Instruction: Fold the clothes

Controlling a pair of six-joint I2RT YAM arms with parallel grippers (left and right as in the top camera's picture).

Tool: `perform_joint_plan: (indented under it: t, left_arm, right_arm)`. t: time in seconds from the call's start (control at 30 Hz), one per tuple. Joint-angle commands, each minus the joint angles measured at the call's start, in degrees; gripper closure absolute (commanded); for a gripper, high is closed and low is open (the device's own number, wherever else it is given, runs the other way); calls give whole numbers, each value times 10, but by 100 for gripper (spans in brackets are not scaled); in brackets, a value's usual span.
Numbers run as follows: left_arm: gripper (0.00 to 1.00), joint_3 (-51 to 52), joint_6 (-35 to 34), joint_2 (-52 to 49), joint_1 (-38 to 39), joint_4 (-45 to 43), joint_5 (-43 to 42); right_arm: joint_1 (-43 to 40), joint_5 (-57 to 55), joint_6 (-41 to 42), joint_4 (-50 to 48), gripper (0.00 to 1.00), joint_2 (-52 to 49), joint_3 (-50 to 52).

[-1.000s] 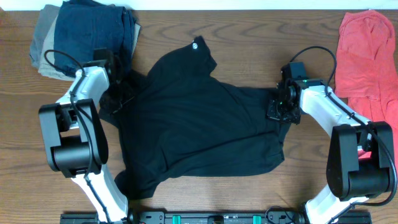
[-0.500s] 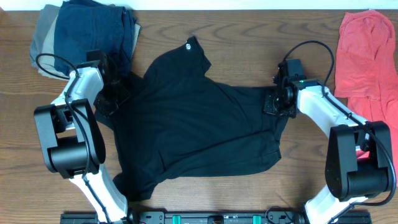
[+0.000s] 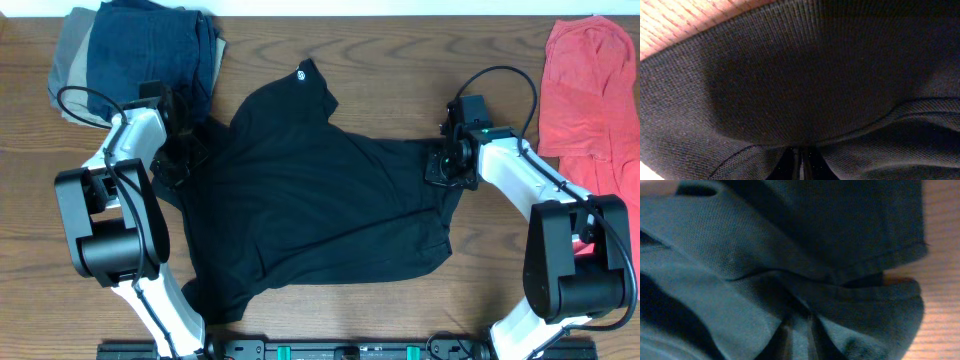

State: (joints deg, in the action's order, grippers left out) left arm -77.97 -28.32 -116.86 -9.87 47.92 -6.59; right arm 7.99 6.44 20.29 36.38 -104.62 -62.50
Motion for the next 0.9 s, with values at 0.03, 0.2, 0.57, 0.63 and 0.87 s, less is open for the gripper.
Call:
perform_joint_plan:
  t: [0.03,0.2,0.57,0.63,0.87]
  left_arm:
    - [93,10,-3,-24,-7,9,32]
    - [93,10,-3,-24,-7,9,32]
    - [93,10,-3,-24,-7,7,32]
    - [93,10,-3,-24,-7,7,32]
    - [93,10,-3,-24,-7,7,32]
  right_arm:
    - [2,-42,-7,-1,42,-5,1]
    - [-9,-57,-11,-13,42,-5,1]
    - [3,11,-21,-13,62,-5,2]
    - [6,9,-21,-13,71,-5,5]
    - [3,-19,-19,-14,98,-5,9]
